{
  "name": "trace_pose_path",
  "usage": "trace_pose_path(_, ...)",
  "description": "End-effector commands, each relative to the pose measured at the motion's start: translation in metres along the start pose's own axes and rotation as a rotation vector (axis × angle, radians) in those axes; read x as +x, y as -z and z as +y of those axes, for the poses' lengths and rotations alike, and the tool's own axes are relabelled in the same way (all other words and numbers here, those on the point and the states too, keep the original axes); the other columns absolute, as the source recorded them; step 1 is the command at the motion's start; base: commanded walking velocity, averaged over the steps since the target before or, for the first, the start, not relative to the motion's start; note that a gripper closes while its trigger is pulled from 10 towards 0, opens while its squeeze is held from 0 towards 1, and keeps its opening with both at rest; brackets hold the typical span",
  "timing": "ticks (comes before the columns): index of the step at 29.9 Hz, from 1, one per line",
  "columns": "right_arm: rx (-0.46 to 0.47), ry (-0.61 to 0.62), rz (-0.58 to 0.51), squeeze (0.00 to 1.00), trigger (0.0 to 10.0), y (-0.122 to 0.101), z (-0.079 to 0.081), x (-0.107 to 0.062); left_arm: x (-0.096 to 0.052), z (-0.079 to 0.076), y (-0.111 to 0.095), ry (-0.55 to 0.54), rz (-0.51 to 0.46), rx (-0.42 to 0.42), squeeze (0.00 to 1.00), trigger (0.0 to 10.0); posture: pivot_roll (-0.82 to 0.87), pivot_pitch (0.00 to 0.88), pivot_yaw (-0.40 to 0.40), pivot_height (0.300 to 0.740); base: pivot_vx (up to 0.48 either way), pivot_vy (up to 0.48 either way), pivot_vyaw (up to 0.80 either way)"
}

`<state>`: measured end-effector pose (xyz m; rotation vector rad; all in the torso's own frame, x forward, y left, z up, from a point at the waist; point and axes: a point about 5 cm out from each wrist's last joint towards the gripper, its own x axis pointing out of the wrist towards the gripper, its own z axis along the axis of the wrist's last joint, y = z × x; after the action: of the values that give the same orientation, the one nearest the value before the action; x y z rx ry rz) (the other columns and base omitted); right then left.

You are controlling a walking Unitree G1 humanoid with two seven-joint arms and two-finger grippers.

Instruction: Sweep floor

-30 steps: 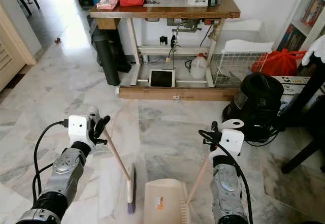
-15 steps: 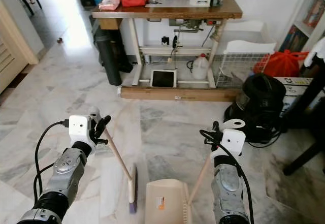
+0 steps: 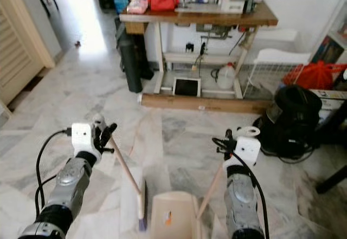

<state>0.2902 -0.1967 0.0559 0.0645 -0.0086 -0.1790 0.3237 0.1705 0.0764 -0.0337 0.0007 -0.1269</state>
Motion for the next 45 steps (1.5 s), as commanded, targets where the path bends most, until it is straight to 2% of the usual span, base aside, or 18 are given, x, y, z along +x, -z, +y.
trace_pose_path(1,0.009,-0.007,-0.053,0.0,10.0,-0.011,0.003,0.005,0.004,0.003,-0.01,-0.004,-0.037,0.006,0.0,10.0,-0.09,0.0,0.039,0.74,0.0,0.48,0.0)
trace_pose_path(8,0.004,-0.01,-0.063,0.0,10.0,-0.013,0.003,0.006,0.004,0.004,-0.011,-0.006,-0.04,0.006,0.0,10.0,-0.09,0.0,0.038,0.74,0.0,0.48,0.0)
trace_pose_path(13,0.007,-0.01,-0.052,0.0,10.0,-0.012,0.004,0.007,0.004,0.004,-0.012,-0.001,-0.046,0.023,0.0,10.0,-0.09,0.0,0.038,0.74,0.0,0.0,0.0)
trace_pose_path(23,0.0,0.004,-0.043,0.0,10.0,-0.011,0.002,0.008,0.004,0.003,-0.012,0.008,-0.048,0.02,0.0,10.0,-0.09,0.0,0.041,0.74,0.0,0.0,-0.79)
trace_pose_path(30,-0.039,0.035,-0.045,0.0,10.0,-0.012,-0.002,0.007,0.004,0.002,-0.011,0.022,-0.043,0.019,0.0,10.0,-0.09,0.0,0.043,0.74,0.0,0.0,-0.77)
trace_pose_path(32,-0.084,0.085,-0.074,0.0,10.0,-0.014,-0.008,0.006,0.003,0.001,-0.01,0.032,-0.038,0.015,0.0,10.0,-0.09,0.0,0.044,0.74,0.0,0.0,0.0)
trace_pose_path(37,-0.081,0.094,-0.081,0.0,10.0,-0.015,-0.01,0.005,0.003,0.001,-0.01,0.038,-0.037,0.013,0.0,10.0,-0.09,0.0,0.046,0.74,0.0,0.0,0.0)
trace_pose_path(45,-0.128,0.148,-0.096,0.0,10.0,-0.016,-0.016,0.002,0.002,0.0,-0.009,0.055,-0.033,0.008,0.0,10.0,-0.09,0.0,0.051,0.74,0.0,0.0,0.0)
